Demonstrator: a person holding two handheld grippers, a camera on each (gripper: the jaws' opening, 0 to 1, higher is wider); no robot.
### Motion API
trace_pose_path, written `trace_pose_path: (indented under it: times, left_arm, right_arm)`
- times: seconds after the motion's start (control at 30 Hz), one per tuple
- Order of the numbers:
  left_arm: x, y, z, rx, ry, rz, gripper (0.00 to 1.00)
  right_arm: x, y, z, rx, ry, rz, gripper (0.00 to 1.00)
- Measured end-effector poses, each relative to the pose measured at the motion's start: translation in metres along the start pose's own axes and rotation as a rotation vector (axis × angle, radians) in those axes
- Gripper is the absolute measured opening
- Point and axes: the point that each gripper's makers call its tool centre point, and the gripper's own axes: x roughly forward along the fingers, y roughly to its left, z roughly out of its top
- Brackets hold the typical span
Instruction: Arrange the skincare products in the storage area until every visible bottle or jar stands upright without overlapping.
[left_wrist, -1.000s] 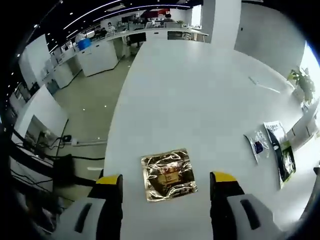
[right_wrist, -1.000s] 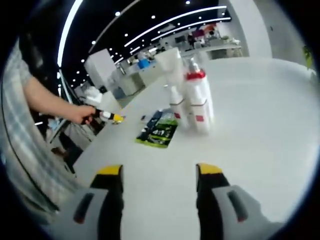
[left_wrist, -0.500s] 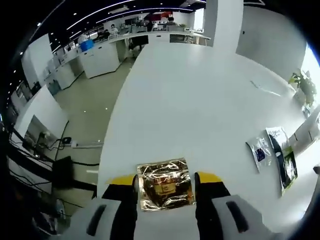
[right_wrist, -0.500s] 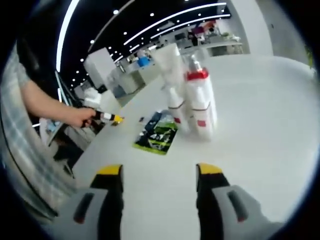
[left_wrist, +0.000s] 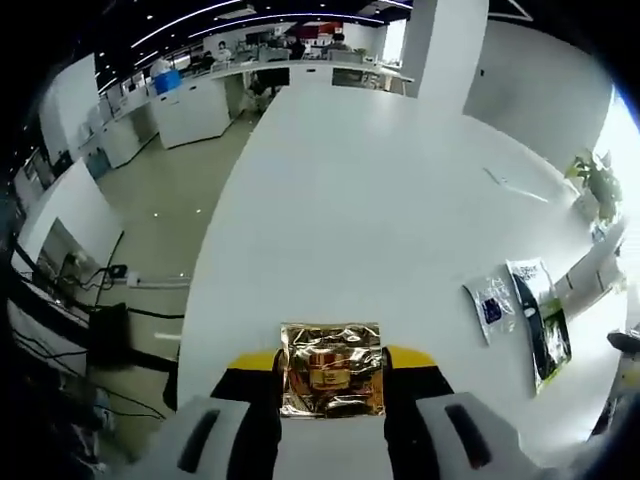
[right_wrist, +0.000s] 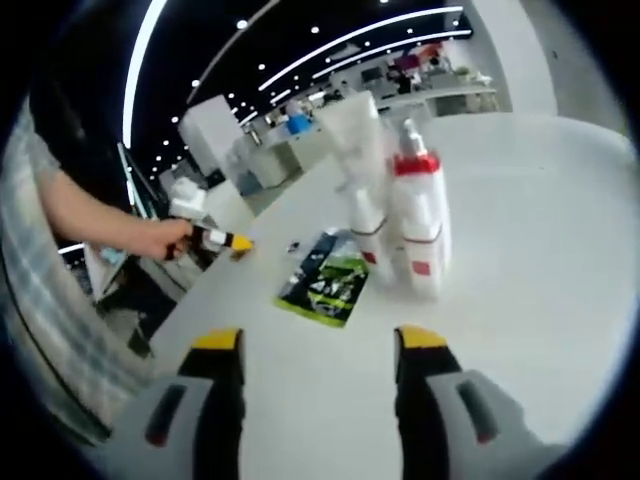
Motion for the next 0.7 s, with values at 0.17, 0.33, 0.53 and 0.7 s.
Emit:
trace_pose_path:
  times: [0.17, 0.33, 0.53, 0.7]
  left_arm:
    - [-0.014, -0.017, -0.007, -0.023, -0.031, -0.034, 0.39]
    - [-0.039, -0.052, -0.018, 0.003, -0.087, -0.137, 0.39]
    - [-0.066, -0.087, -0.041, 0.056, -0.130, -0.205, 0.39]
    - [-0.087, -0.126, -0.062, 0.065, -0.158, -0.271, 0.39]
  right_arm:
    - [-0.003, 0.011, 0.003, -0.013, -0.013, 0.029, 0.60]
    - [-0.009, 0.028, -0.004, -0.049, 0.009, 0.082, 0.63]
    - [-0.016, 0.055, -0.010, -0.041, 0.019, 0.200, 0.62]
    - [-0.017, 0.077, -0.009, 0.062, 0.017, 0.310, 0.58]
